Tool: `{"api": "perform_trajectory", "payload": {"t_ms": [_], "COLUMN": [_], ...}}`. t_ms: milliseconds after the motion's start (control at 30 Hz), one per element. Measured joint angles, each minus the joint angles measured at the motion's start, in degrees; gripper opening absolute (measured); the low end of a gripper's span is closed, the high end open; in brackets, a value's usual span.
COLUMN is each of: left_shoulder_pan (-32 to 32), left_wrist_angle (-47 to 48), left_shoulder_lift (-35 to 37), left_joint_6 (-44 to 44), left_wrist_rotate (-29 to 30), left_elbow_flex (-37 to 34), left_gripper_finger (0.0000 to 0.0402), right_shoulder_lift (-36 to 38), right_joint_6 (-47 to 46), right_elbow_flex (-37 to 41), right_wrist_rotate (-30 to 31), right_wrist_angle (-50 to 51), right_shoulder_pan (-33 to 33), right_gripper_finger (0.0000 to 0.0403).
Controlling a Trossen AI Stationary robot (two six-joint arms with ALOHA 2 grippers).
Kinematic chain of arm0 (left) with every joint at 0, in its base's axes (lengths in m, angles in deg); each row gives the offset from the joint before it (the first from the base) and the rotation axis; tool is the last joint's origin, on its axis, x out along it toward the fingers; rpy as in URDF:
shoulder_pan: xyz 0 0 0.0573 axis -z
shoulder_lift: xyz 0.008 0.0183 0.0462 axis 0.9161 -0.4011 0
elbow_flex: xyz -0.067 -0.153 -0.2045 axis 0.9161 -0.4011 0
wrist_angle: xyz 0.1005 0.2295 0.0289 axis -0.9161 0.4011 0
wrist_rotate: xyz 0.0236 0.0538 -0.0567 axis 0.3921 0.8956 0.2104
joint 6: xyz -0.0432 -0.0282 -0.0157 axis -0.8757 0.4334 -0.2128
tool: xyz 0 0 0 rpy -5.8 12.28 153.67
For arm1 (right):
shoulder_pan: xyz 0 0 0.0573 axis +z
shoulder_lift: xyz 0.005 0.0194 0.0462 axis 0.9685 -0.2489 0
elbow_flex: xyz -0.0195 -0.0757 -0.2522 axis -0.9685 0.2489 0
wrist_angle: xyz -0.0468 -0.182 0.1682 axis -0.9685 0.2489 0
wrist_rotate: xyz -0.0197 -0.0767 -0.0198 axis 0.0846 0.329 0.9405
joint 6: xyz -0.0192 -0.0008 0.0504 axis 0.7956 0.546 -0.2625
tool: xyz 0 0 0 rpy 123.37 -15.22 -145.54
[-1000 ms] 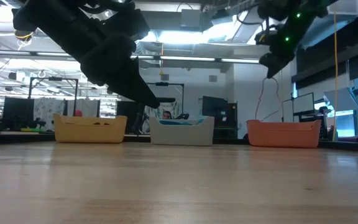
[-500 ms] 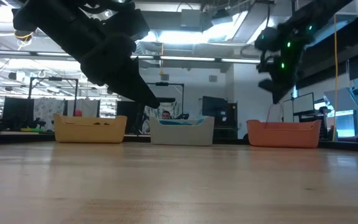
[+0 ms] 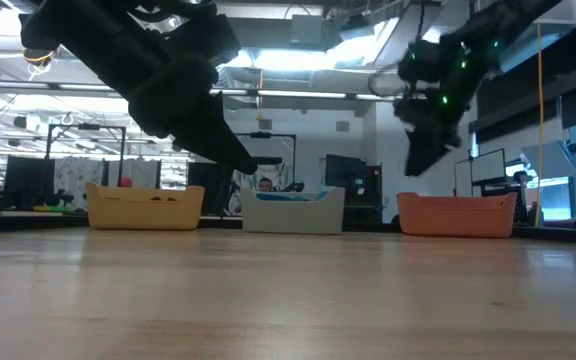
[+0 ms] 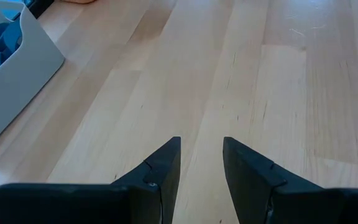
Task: Sort rubber bands into baskets
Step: Put the red rubber band into the orange bin
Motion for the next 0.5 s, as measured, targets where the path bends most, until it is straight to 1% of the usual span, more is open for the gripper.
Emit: {"api": "perform_trajectory", "payload": {"t_ms": [100,167,333,400,500], "left_shoulder_pan": [0.02,0.17,2.25,3.72,6.43], "left_wrist_angle": [-0.78,-1.57,-0.72,0.33,3.64], "left_shoulder_lift": [0.0,0.01,1.91,2.84,3.98], "left_joint_6": [0.7,0.8,1.98,2.07,1.95], "left_wrist_rotate": [0.0,0.0,-0.44,-0.45,-0.57], "left_elbow_flex": [0.0,0.0,0.45,1.05,1.7], "left_gripper_finger": [0.0117,0.0117,0.0117,0.0117,0.0117], "right_shoulder_lift": [0.9,1.09,0.39,0.08,-0.73], "right_joint_6": [0.36,0.11,-0.56,-0.61,-0.66], "right_elbow_flex": [0.0,0.06,4.01,5.89,8.5], "right_wrist_rotate": [-4.48,-5.91,-5.76,-5.38,-5.35], "right_wrist_angle": [-2.65,-6.08,-21.79,-28.73,-35.79], "right_shoulder_pan": [7.75,13.31,25.94,30.2,35.74], "right_gripper_finger": [0.0202,0.0201,0.02,0.02,0.02]}}
